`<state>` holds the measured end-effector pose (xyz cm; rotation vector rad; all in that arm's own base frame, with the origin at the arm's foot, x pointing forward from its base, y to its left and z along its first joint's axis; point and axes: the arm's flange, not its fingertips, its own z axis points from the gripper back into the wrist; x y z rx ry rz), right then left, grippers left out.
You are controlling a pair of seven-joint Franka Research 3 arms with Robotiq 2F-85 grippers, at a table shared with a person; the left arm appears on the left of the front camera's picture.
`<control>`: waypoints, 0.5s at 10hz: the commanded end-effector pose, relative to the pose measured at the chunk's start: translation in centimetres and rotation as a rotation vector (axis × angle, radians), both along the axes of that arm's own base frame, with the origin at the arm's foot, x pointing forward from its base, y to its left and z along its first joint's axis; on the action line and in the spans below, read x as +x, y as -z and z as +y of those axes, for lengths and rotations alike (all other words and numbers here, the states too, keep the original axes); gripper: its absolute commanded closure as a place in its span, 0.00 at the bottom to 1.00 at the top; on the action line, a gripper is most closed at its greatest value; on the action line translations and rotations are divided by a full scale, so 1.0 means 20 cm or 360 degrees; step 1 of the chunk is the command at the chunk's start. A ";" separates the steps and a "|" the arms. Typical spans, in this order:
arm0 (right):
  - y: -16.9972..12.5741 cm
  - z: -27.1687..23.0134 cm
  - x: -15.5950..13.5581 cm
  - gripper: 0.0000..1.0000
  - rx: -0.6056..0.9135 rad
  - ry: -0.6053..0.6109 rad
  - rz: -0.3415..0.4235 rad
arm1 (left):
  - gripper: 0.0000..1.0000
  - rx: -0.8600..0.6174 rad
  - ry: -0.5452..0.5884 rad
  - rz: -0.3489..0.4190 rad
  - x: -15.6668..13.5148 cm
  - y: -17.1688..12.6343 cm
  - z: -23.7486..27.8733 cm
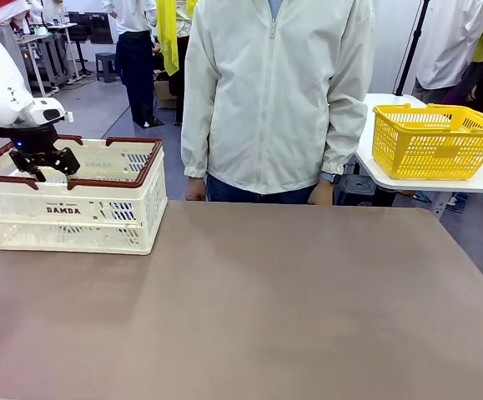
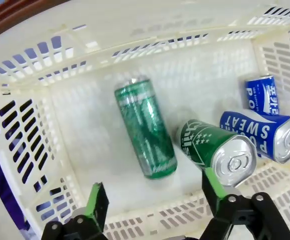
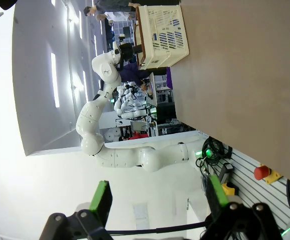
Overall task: Place the drinks into the Shopping basket.
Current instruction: Pick up one drink and place it into the Shopping basket.
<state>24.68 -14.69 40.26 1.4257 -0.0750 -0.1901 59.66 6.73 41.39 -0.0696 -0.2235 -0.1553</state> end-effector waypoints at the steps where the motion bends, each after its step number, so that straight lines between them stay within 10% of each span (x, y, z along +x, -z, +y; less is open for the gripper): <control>1: -0.03 0.00 0.00 0.00 0.0001 -0.0004 0.0019 | 0.00 0.0049 -0.0041 -0.0010 -0.02 -0.03 0.00; 3: -0.03 0.00 0.00 0.00 0.0001 -0.0004 0.0019 | 0.00 0.0017 -0.0113 0.0022 -0.04 -0.10 0.02; 5: -0.03 0.00 0.00 0.00 0.0001 -0.0004 0.0019 | 0.00 -0.0490 -0.0108 0.0180 -0.17 -0.34 0.10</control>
